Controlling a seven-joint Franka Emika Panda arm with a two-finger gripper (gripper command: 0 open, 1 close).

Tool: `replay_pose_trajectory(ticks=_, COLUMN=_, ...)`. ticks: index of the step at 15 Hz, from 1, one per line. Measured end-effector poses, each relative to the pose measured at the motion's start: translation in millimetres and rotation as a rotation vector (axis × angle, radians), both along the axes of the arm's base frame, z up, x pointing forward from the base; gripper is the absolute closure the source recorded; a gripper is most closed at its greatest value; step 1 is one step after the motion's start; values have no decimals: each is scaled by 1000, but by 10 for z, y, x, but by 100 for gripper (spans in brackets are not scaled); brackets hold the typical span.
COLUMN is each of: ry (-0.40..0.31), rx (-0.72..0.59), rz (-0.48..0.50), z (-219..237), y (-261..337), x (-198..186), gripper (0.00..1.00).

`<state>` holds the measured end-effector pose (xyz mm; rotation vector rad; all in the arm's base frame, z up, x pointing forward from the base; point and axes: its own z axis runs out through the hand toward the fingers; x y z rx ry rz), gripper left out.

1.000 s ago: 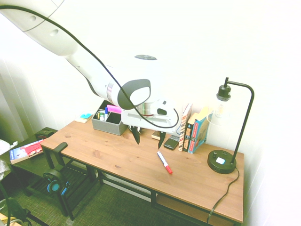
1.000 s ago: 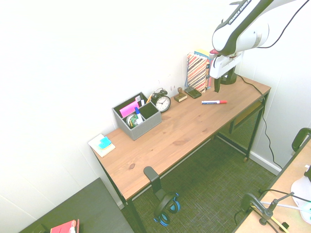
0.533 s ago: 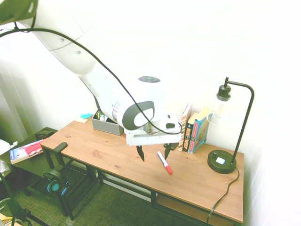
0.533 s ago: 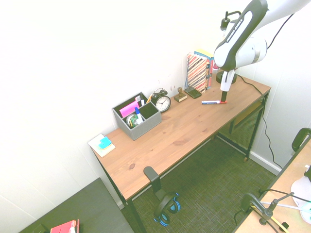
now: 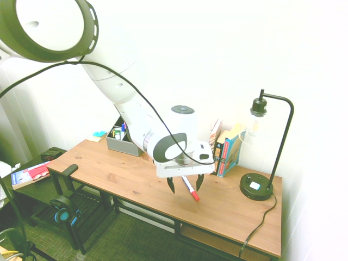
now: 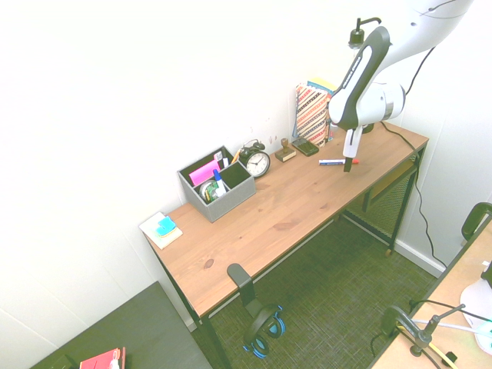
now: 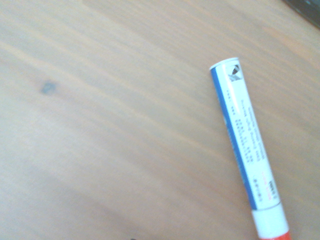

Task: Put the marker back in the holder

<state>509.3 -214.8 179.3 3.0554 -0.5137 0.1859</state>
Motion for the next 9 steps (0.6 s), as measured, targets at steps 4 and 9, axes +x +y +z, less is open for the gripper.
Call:
replay_pose_trajectory(ticks=4, ry=14, rx=1, rz=-12, z=-135, y=-99, x=136, gripper=100)
replay_pose_trajectory(ticks=9, ry=41, rx=12, rz=-32, z=-163, y=-123, x=157, gripper=100)
